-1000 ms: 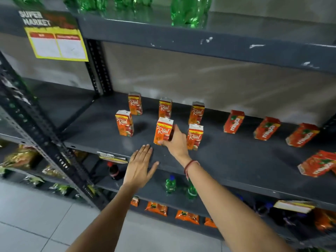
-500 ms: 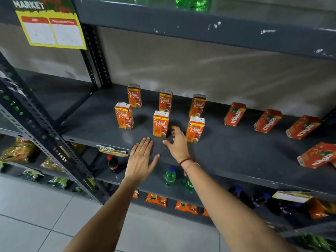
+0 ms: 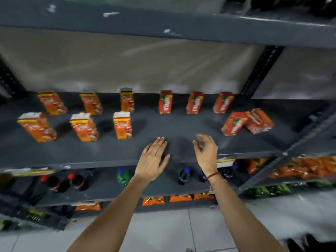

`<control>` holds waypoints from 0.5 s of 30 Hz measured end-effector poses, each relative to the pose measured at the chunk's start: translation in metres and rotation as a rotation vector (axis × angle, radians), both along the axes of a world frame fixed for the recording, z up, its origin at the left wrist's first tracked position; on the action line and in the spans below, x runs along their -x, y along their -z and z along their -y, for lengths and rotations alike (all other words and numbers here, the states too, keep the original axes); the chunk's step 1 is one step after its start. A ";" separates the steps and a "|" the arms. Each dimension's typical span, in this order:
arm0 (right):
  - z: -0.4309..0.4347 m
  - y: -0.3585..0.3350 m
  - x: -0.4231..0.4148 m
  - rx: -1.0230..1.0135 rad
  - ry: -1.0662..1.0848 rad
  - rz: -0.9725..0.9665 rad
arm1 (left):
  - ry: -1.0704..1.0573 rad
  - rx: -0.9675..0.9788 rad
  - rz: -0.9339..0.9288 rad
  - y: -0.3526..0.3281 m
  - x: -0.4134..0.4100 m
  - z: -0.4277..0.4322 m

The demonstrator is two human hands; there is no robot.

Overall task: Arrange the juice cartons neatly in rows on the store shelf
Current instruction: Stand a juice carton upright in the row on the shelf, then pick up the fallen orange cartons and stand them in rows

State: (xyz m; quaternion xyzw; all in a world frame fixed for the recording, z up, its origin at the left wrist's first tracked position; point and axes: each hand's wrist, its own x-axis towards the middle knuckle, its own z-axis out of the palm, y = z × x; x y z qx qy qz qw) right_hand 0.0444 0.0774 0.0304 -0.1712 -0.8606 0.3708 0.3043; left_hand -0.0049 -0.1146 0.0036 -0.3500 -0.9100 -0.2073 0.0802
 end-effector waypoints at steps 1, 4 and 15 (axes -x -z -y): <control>-0.022 -0.001 -0.006 -0.002 0.060 0.014 | 0.019 0.015 0.002 -0.001 0.000 -0.017; -0.081 -0.008 -0.023 -0.011 0.216 0.037 | 0.064 0.074 0.017 0.000 -0.002 -0.063; -0.229 -0.026 0.019 0.042 0.397 0.290 | -0.025 0.198 -0.024 0.009 0.006 -0.104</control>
